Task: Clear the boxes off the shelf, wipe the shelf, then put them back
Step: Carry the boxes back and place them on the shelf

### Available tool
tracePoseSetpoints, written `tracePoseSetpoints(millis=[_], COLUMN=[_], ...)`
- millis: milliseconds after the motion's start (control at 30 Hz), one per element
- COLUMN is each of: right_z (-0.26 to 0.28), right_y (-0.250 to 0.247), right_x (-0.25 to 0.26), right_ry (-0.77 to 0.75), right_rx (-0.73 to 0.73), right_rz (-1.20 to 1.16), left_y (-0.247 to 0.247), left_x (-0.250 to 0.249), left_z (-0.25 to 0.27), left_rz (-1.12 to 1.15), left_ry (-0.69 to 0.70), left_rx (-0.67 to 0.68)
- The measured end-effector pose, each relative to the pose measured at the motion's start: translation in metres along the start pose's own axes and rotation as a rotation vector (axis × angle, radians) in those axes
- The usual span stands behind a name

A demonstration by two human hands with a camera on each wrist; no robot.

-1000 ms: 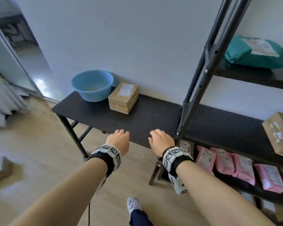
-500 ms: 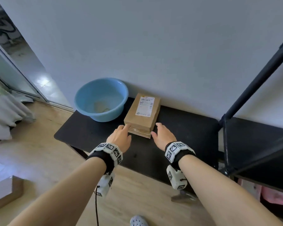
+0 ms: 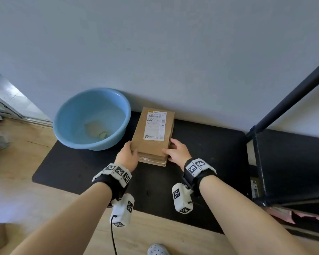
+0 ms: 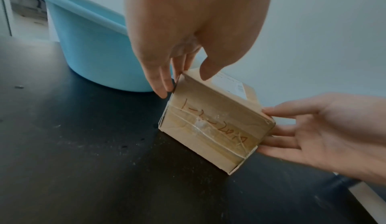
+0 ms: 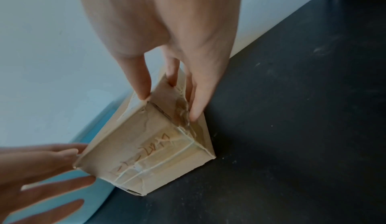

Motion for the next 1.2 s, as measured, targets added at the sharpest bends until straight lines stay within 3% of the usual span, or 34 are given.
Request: tracePoseSetpoints(millis=[167, 333, 667, 933, 1200], right_z=[0.007, 0.042, 0.172, 0.294, 0.386], right_y=[-0.006, -0.014, -0.024, -0.064, -0.148], right_x=[-0.008, -0.026, -0.079, -0.172, -0.261], right_ry=[0.03, 0.049, -0.039, -0.063, 0.041], right_rx=[0.014, 0.069, 0.136, 0.092, -0.034], right_rz=[-0.163, -0.296, -0.312, -0.236, -0.325], left_y=[-0.003, 0.0, 0.014, 0.071, 0.158], left_x=[0.001, 0.001, 0.022, 0.033, -0.013], left_z=[0.002, 0.037, 0.191, 0.342, 0.428], left_rz=[0.191, 0.316, 0.452, 0.435, 0.315], left_ry=[0.042, 0.076, 0.076, 0.11, 0.239], left_rx=[-0.006, -0.03, -0.063, 0.05, 0.279])
Point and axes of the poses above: each hand's wrist, its own z-axis away from the middle knuckle, its own y-axis out of the palm, x = y × z, the point moved 9 cm from there along -z, towards the middle knuckle, and after that the axes turned 5 degrees about z, right-handed, at the moved point
